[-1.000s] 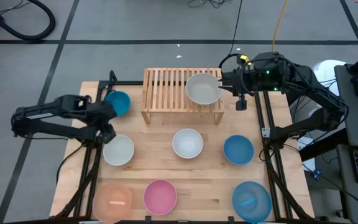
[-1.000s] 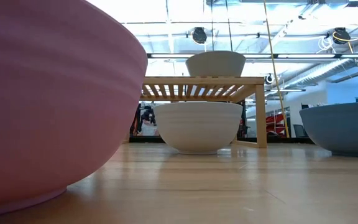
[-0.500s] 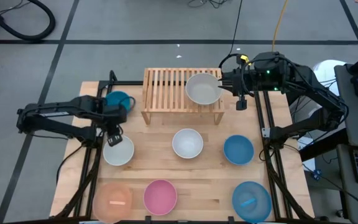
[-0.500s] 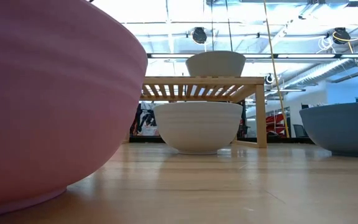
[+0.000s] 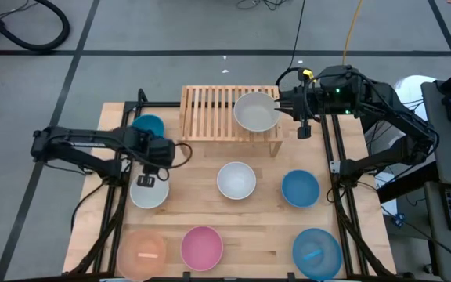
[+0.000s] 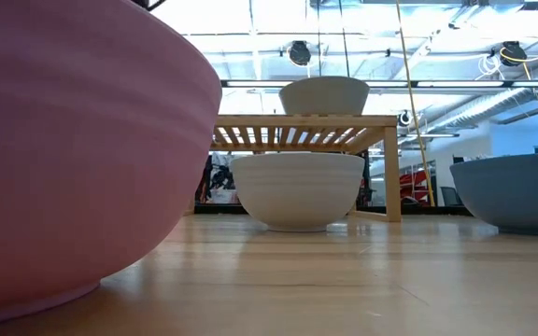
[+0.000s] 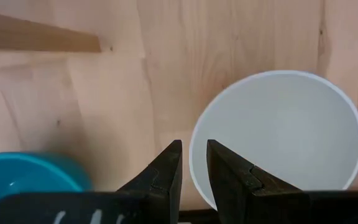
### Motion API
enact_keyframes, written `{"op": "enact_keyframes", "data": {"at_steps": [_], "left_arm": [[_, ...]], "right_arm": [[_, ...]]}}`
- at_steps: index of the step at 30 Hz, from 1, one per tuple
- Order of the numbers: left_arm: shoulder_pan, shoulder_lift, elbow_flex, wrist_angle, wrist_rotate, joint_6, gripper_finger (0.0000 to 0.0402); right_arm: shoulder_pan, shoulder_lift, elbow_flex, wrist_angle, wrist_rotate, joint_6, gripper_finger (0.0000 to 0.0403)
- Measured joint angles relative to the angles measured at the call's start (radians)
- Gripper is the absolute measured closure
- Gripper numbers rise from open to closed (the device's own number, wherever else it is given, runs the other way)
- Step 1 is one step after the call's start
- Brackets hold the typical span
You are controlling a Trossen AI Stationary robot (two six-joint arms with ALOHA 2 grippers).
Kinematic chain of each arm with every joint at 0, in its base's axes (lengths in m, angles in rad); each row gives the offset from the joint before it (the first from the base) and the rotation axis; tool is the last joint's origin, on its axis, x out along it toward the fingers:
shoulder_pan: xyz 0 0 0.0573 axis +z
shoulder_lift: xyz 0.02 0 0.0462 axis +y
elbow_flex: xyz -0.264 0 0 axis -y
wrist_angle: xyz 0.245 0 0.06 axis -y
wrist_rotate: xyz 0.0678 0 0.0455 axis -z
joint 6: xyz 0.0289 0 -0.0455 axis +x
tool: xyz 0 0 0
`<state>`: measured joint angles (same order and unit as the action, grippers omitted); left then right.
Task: Place and stack bowls onto a shelf
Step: Put the small left white bowl on the shelf
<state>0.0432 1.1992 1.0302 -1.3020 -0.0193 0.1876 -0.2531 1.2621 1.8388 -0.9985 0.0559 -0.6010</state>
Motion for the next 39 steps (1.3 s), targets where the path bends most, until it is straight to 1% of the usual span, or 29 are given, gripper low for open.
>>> {"op": "enact_keyframes", "data": {"at_steps": [8, 13, 23, 28, 37, 39], "left_arm": [[-0.02, 0.113, -0.001, -0.004, 0.02, 0.049, 0.0321], [-0.038, 0.156, -0.001, -0.001, 0.022, 0.084, 0.0321], [-0.041, 0.163, -0.001, 0.034, 0.03, 0.124, 0.0321], [-0.054, 0.163, -0.002, 0.036, 0.054, 0.13, 0.0321], [-0.08, 0.163, -0.107, 0.088, 0.066, 0.119, 0.0321], [-0.082, 0.163, -0.12, 0.1, 0.055, 0.117, 0.0321]], "right_arm": [[0.0, 0.0, 0.0, 0.0, 0.0, -0.016, 0.0314], [0.0, 0.0, 0.0, 0.0, 0.0, -0.025, 0.0314], [0.0, 0.0, 0.0, -0.001, 0.0, -0.043, 0.0314], [0.0, 0.0, 0.0, 0.0, 0.0, -0.043, 0.0314], [0.0, 0.0, 0.0, -0.001, 0.0, -0.043, 0.0314], [0.0, 0.0, 0.0, -0.001, 0.0, -0.043, 0.0314]]}}
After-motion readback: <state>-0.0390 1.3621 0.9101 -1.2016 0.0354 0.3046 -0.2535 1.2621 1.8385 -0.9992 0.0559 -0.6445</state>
